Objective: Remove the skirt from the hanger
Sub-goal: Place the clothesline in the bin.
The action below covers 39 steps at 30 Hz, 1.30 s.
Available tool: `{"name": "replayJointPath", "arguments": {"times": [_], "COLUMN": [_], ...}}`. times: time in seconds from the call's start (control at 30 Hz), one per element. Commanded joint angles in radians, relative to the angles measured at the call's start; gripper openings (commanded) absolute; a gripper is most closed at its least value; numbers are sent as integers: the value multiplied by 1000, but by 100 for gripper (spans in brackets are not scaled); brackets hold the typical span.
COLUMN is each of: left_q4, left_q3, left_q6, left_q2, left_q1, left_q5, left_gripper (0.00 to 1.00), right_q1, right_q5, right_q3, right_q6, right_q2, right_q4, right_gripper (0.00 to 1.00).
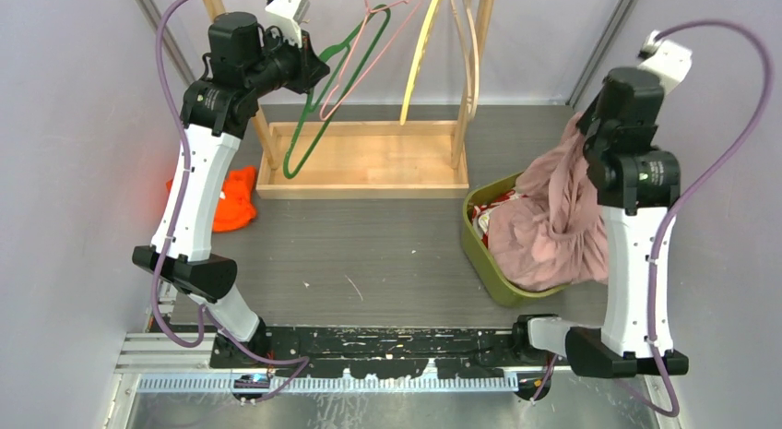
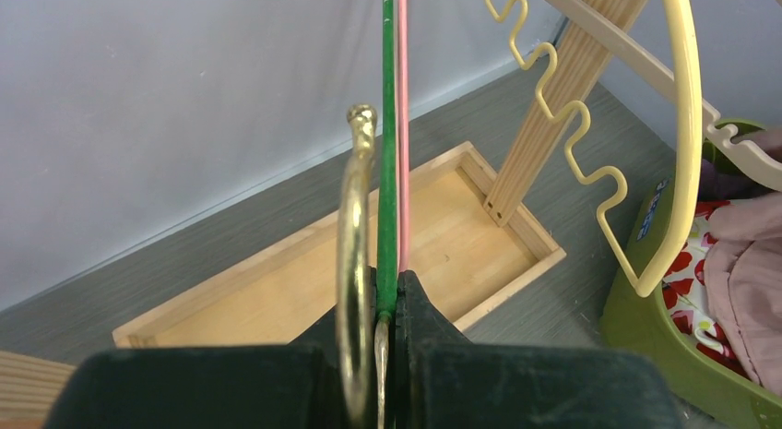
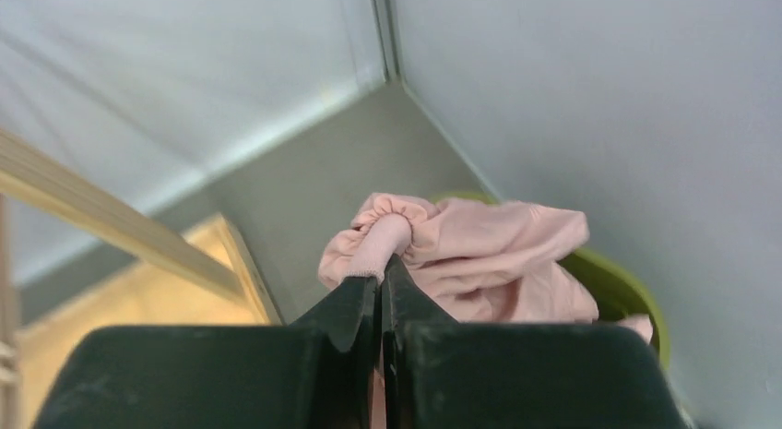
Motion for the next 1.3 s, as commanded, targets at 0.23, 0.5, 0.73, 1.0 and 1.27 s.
{"name": "replayJointPath", "arguments": {"times": [0.23,0.5,0.73,1.0,1.27], "left_q4": [55,55,67,86,79], "left_q3": [12,5,0,0,-16], "left_q6": [21,15,-9,-41,-38], "left_q2": [-52,-50,-32,-22,-27], "left_q1": [7,9,9,9,9], "left_q5": [-4,5,26,48,44], "left_gripper": [0,0,0,0,0], "right_q1": [-3,-3,-3,-4,-4], "right_q5": [22,45,142,264,179], "right_q3": [290,-154,-278,-179,-323], "right_q6": [-31,47,70,-21,111], "right_q2": [113,-140,-299,-333,-398], "right_q4": [119,71,-44,-123,-208], "right_gripper": [1,1,1,1,1]}}
